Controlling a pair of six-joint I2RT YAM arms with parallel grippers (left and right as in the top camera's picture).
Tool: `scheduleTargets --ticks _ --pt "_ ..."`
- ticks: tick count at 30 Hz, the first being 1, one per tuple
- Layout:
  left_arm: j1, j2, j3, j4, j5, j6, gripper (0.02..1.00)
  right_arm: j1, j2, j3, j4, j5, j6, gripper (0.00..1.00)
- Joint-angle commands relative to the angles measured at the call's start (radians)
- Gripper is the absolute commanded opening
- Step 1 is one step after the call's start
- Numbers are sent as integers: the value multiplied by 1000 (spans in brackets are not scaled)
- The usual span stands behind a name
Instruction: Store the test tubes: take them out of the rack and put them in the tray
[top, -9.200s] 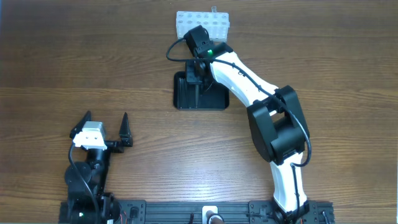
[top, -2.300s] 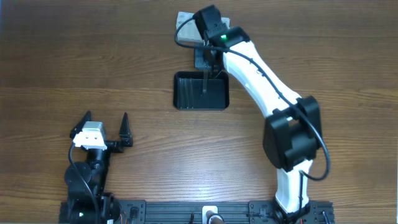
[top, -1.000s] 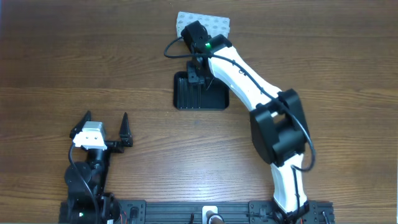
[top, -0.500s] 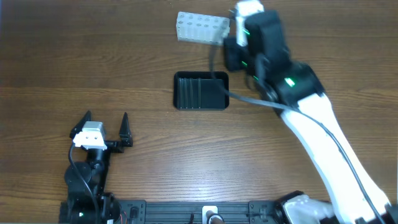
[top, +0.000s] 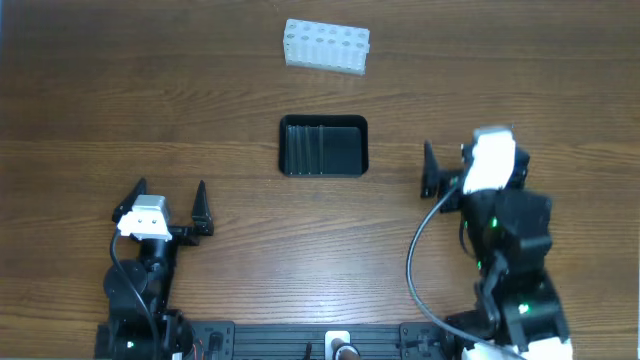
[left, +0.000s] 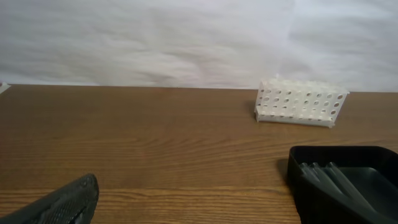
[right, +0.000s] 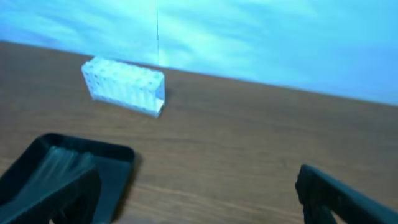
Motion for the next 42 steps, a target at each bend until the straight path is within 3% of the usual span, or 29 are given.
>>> scheduleTargets --ticks 1,10,16,22,26,31,42 --pt "5 -8 -5 -2 17 14 1000 -6 -141 -165 90 7 -63 991" --pt "5 -8 -5 -2 17 14 1000 -50 -332 -361 211 9 -54 991" --pt "5 -8 -5 -2 17 14 998 -117 -411 -436 220 -21 -32 993" --pt "5 -8 -5 -2 17 14 1000 -195 -486 -557 344 -30 2 993" --pt "5 -8 -5 -2 17 14 1000 -196 -499 -563 335 -10 11 993" --pt "5 -8 -5 -2 17 14 1000 -196 -506 -563 296 -8 120 991" --pt "5 -8 -5 -2 17 14 1000 -196 -576 -563 183 0 174 991"
